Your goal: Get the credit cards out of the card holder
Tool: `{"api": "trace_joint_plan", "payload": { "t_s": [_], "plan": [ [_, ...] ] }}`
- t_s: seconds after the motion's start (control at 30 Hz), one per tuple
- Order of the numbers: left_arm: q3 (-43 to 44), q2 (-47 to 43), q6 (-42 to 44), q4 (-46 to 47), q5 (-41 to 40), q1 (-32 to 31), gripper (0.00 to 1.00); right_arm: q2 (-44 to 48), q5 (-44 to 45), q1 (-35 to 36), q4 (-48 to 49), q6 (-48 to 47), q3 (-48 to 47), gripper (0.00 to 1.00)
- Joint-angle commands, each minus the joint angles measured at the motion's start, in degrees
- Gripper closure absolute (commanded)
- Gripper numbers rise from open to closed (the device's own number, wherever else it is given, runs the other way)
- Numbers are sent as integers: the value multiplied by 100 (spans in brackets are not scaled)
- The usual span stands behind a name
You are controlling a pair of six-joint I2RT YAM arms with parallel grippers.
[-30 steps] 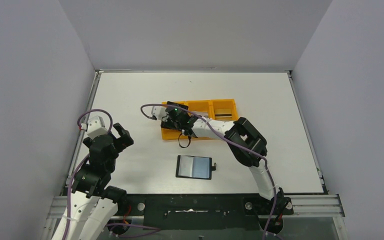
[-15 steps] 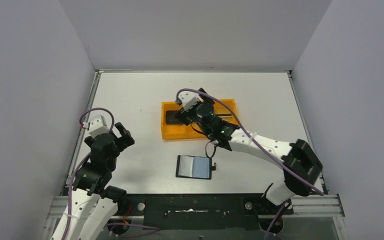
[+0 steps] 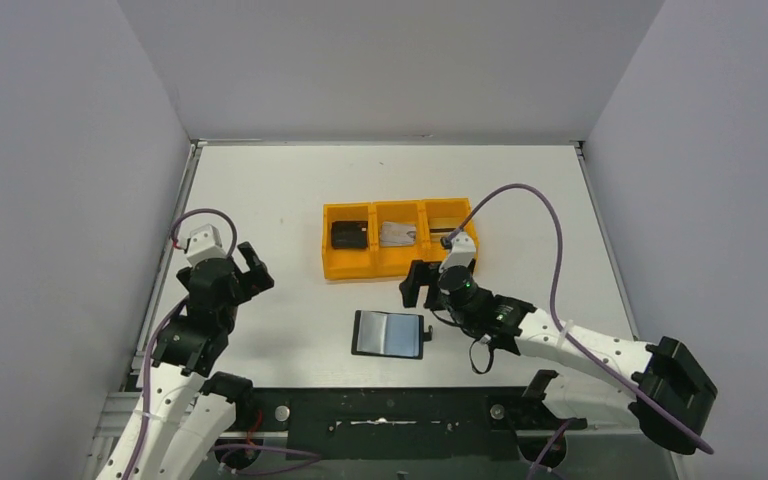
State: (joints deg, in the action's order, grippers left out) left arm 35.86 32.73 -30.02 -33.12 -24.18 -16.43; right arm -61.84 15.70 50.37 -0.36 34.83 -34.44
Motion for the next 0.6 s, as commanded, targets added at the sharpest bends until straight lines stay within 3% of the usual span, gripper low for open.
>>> {"api": "trace_joint_plan", "payload": {
  "t_s": [0.0, 0.13, 0.27, 0.43, 0.57],
  "plan": [
    [202, 119, 144, 406, 236, 131, 7, -373, 95, 728, -797, 2139, 65, 6],
    [202, 172, 154, 421, 335, 209, 7, -1251, 1272, 1753, -1906, 2969, -596, 1],
    [202, 169, 163, 430, 394, 225, 7, -2267, 1759, 2162, -2840, 3557, -1427, 4],
    [202, 138, 163, 425, 425, 229, 7, -3182, 1990, 2326, -3846, 4068, -2182, 7],
    [202, 104, 172, 421, 434, 236, 7, -3454, 1990, 2329, -3982, 4166, -2324, 8]
  ]
}}
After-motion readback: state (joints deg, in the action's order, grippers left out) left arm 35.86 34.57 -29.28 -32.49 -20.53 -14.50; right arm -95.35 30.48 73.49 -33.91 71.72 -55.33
